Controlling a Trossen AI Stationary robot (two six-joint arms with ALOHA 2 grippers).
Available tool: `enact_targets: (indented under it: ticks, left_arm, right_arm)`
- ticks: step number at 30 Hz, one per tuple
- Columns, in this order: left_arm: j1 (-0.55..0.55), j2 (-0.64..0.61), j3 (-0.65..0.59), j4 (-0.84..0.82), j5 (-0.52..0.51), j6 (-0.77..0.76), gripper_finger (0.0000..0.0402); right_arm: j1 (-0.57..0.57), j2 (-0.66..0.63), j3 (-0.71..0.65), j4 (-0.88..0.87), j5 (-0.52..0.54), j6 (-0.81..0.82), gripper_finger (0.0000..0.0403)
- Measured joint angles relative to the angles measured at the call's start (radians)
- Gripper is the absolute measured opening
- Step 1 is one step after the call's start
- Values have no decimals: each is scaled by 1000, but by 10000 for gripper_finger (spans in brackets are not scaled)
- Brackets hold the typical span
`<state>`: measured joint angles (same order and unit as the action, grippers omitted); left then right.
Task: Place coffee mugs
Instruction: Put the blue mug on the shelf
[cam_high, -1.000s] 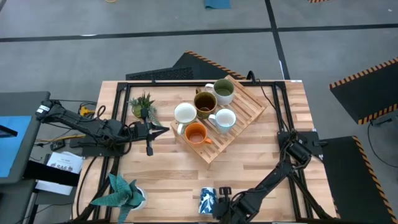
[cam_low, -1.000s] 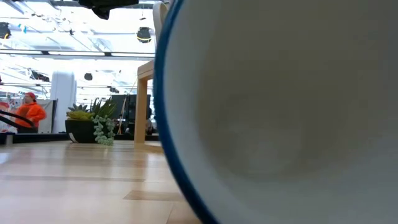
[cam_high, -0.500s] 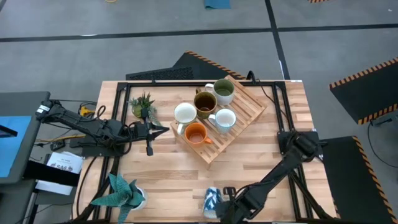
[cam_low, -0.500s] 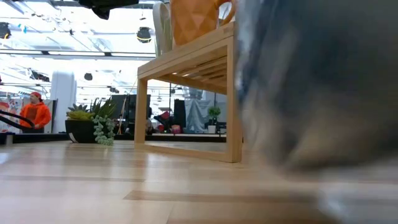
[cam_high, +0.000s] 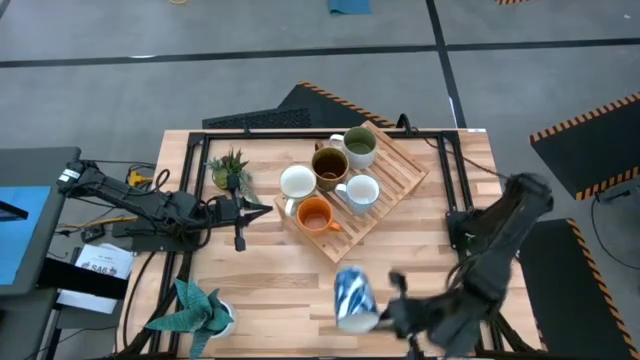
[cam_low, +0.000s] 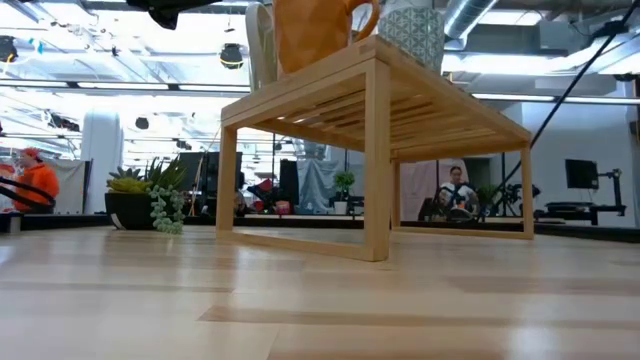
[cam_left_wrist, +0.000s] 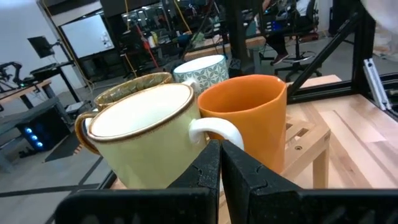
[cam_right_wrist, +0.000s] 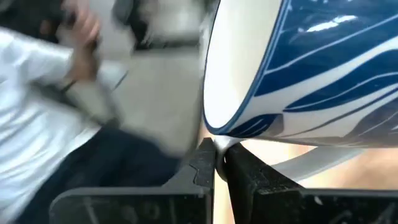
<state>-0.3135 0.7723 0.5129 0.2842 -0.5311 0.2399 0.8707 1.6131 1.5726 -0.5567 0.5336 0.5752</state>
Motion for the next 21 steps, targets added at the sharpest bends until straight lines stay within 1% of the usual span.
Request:
enact_targets:
  ticks: [3, 5, 7, 9, 11, 13, 14, 16, 17, 19, 21]
  left_arm:
    - [0, 0, 0, 2, 1, 0, 0]
    - [0, 0, 0, 3, 1, 0, 0]
    - [0, 0, 0, 3, 1, 0, 0]
    - [0, 0, 0, 3, 1, 0, 0]
    - [0, 0, 0, 3, 1, 0, 0]
    - [0, 0, 0, 2, 1, 0, 0]
    - [0, 0, 0, 1, 1, 0, 0]
    - [0, 0, 0, -7, 3, 0, 0]
    - [-2, 0, 0, -14, 5, 0, 0]
    - [-3, 0, 0, -25, 15, 0, 0]
    - [-3, 0, 0, -24, 16, 0, 0]
  right_arm:
    - [-13, -88, 1, 0, 174, -148, 42]
    - [-41, -141, 1, 1, 279, -215, 42]
    - [-86, -194, 1, -4, 379, -233, 42]
    - [-150, -249, 1, -10, 434, -233, 42]
    - [-218, -300, 2, -20, 441, -227, 42]
    - [-292, -356, 2, -66, 396, -217, 42]
    - [-332, -386, 2, -109, 359, -182, 42]
    - [-395, -443, 3, -267, 292, -59, 42]
    - [-413, -465, 2, -356, 288, 19, 42]
    - [-415, -505, -30, -488, 358, 158, 42]
    - [-400, -550, -87, -550, 406, 262, 42]
